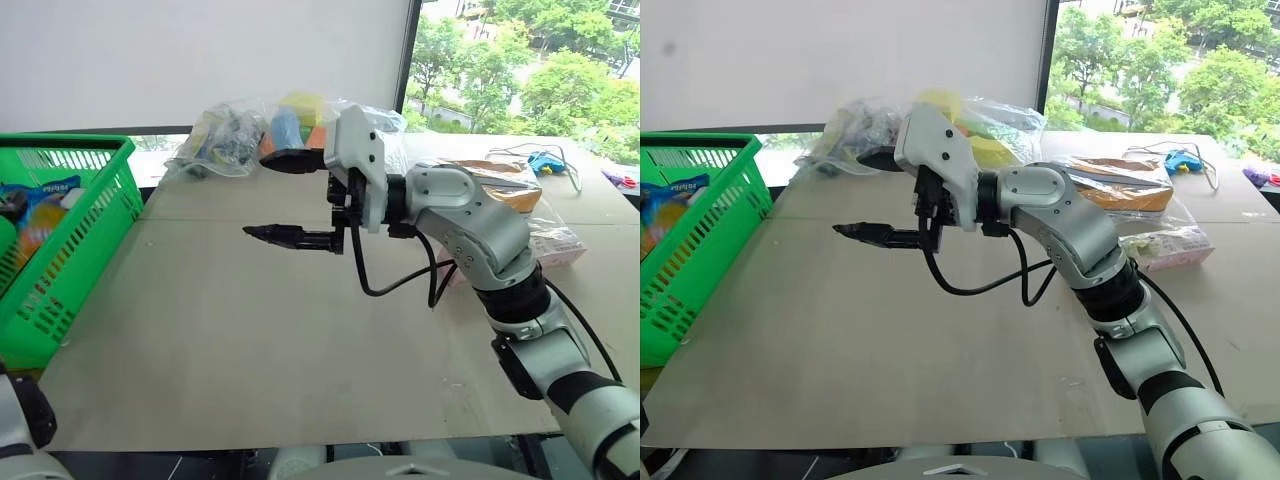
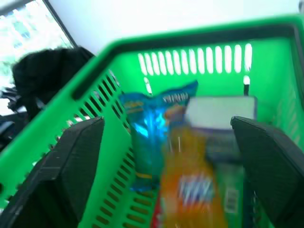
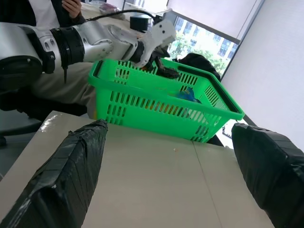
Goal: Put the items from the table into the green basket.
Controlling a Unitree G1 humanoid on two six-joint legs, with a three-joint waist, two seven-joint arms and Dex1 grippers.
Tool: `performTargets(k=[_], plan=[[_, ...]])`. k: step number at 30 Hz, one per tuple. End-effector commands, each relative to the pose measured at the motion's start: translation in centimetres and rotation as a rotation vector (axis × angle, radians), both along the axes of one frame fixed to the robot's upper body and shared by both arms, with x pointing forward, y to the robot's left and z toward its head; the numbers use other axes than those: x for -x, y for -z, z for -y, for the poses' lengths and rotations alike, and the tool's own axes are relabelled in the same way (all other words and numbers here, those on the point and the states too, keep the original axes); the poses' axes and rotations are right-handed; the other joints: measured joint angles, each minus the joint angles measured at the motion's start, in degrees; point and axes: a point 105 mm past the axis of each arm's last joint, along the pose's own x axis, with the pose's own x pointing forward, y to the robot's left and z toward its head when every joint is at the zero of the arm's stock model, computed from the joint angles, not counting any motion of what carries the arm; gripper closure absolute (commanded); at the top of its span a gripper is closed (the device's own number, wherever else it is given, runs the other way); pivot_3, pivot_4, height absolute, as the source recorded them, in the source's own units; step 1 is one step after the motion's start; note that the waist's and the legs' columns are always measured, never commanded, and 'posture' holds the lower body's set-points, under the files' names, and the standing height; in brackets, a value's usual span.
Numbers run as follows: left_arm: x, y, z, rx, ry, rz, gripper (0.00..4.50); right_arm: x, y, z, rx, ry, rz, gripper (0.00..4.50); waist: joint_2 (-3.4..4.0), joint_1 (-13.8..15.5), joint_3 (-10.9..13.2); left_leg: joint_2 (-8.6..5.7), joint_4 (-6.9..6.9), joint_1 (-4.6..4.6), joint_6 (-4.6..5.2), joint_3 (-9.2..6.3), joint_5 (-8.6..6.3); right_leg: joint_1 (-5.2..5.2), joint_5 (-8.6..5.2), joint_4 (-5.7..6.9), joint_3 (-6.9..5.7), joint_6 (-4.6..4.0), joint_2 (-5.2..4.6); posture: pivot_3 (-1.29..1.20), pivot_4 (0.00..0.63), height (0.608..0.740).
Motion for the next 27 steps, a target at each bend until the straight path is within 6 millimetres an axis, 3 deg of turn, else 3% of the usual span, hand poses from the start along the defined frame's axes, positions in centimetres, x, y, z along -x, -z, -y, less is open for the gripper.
performTargets(k=[1, 3, 5, 9, 12, 15, 19, 23, 27], plan=[[-1.6, -4.8, 3.8, -0.068, 0.154, 0.143, 0.03, 0.5, -0.9, 0.7, -0.023, -0.004, 0.051, 0.00, -0.02, 0.20, -0.01, 0.00, 0.00, 0.00, 0.02, -0.02, -0.01, 0.00, 0.00, 0.05, -0.03, -0.01, -0.02, 0.14, 0.000, 0.740], [-2.7, -5.5, 6.2, 0.000, 0.239, 0.182, 0.03, 0.2, -0.8, 1.3, -0.024, 0.015, 0.047, 0.00, -0.07, 0.28, -0.05, -0.01, 0.00, 0.00, 0.02, 0.00, -0.01, 0.01, 0.01, 0.12, -0.07, -0.02, -0.10, 0.15, 0.000, 0.740], [-4.3, -4.6, 11.1, 0.129, 0.443, 0.146, 0.03, -0.4, -0.2, 2.4, -0.006, 0.066, 0.044, 0.00, -0.11, 0.18, -0.10, -0.03, 0.02, 0.01, 0.03, 0.02, 0.00, 0.01, 0.01, 0.20, -0.07, -0.02, -0.14, 0.14, 0.003, 0.740], [-5.1, -1.5, 20.0, 0.353, 0.771, 0.045, 0.03, -1.3, 0.7, 5.0, 0.016, 0.175, 0.020, 0.00, 0.04, -0.17, -0.07, -0.07, 0.12, 0.06, 0.20, 0.07, 0.09, 0.02, 0.01, 0.35, -0.03, -0.01, -0.19, 0.10, 0.014, 0.740], [-4.9, 0.9, 26.3, 0.392, 0.958, -0.064, 0.03, -1.5, 1.5, 7.2, 0.043, 0.270, 0.006, 0.00, 0.31, -0.64, 0.10, -0.05, 0.21, 0.08, 0.35, 0.06, 0.15, 0.01, -0.01, 0.50, -0.01, -0.05, -0.15, 0.02, 0.031, 0.740], [-6.5, 3.0, 33.4, 0.606, 1.033, -0.122, 0.03, -1.2, 2.1, 10.2, 0.057, 0.400, -0.032, 0.00, 0.60, -0.85, 0.29, -0.02, 0.37, 0.04, 0.38, 0.03, 0.15, 0.02, -0.05, 0.58, -0.01, -0.10, -0.10, -0.06, 0.037, 0.740], [-5.8, 7.6, 42.8, 0.720, 1.151, -0.400, 0.03, -0.4, 3.2, 13.3, 0.101, 0.557, -0.062, 0.00, 0.80, -2.68, 0.42, -0.02, 0.65, 0.09, 0.48, 0.11, 0.12, 0.21, -0.04, 0.57, 0.10, -0.07, 0.01, -0.16, 0.044, 0.740], [-6.8, 11.0, 47.0, 0.800, 1.069, -0.549, 0.03, 0.9, 4.0, 15.4, 0.174, 0.678, -0.049, 0.00, 1.32, -6.47, 0.79, 0.04, 0.65, 0.27, 0.53, 0.35, 0.09, 0.27, -0.05, 0.55, 0.39, -0.06, 0.30, -0.33, 0.071, 0.740], [-8.4, 11.5, 49.1, 0.895, 1.055, -0.580, 0.03, 2.7, 3.9, 17.2, 0.168, 0.778, -0.068, 0.00, 1.75, -11.24, 1.37, 0.06, 0.66, 0.30, 0.54, 0.29, 0.09, 0.28, -0.10, 0.53, 0.59, -0.06, 0.94, -0.42, 0.079, 0.740]])
